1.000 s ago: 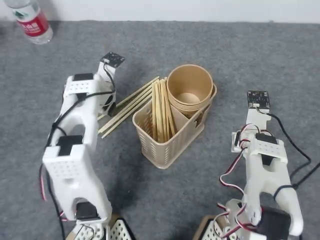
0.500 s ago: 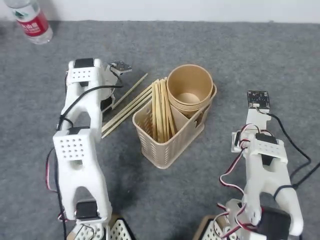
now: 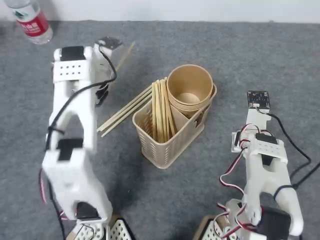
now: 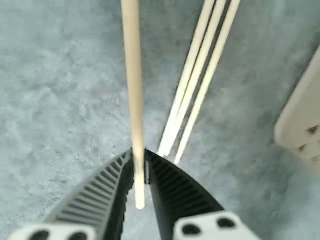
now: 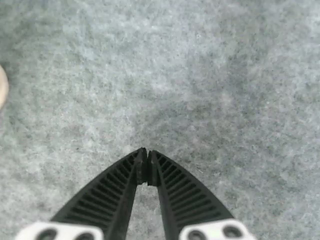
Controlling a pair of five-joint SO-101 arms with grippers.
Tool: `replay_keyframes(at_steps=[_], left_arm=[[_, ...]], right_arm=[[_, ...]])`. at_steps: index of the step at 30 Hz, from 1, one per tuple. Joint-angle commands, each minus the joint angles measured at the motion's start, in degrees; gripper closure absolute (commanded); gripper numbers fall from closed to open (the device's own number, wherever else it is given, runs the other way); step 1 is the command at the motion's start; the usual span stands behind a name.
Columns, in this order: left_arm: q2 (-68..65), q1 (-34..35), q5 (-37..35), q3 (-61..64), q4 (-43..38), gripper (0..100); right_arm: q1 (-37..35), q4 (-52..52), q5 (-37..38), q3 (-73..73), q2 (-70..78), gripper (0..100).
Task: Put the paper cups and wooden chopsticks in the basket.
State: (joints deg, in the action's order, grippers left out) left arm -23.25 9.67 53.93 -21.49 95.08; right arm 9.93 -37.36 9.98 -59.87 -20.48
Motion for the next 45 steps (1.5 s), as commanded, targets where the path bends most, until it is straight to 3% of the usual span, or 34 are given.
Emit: replay_keyframes(at_steps=[1, 9, 15, 21, 25, 29, 35, 45], left_arm=[[21.27, -3.78, -7.91, 15.60, -12.22, 99], [60.22, -17.14, -26.46, 49.63, -37.01, 99], [78.24, -19.34, -38.15, 61.67, -50.02, 99], [90.02, -19.69, -42.99, 64.31, -49.58, 99], [100.22, -22.77, -50.99, 67.47, -47.30, 99], [109.45, -25.67, -56.00, 77.67, -51.78, 99], [118.51, -29.98, -56.18, 94.99, -63.38, 99], [121.41, -33.85, -56.00, 102.90, -67.43, 99]], right_arm=[[-0.48, 0.92, 0.70, 0.00, -1.80, 99.1], [-0.48, 0.92, 0.70, 0.00, -1.80, 99.1], [-0.48, 0.84, 0.70, 0.00, -1.80, 99.1], [-0.48, 0.84, 0.70, 0.00, -1.80, 99.1], [-0.48, 0.84, 0.70, 0.00, -1.80, 99.1], [-0.48, 0.84, 0.70, 0.00, -1.80, 99.1], [-0.48, 0.84, 0.70, 0.00, -1.80, 99.1], [-0.48, 0.84, 0.70, 0.00, -1.80, 99.1]])
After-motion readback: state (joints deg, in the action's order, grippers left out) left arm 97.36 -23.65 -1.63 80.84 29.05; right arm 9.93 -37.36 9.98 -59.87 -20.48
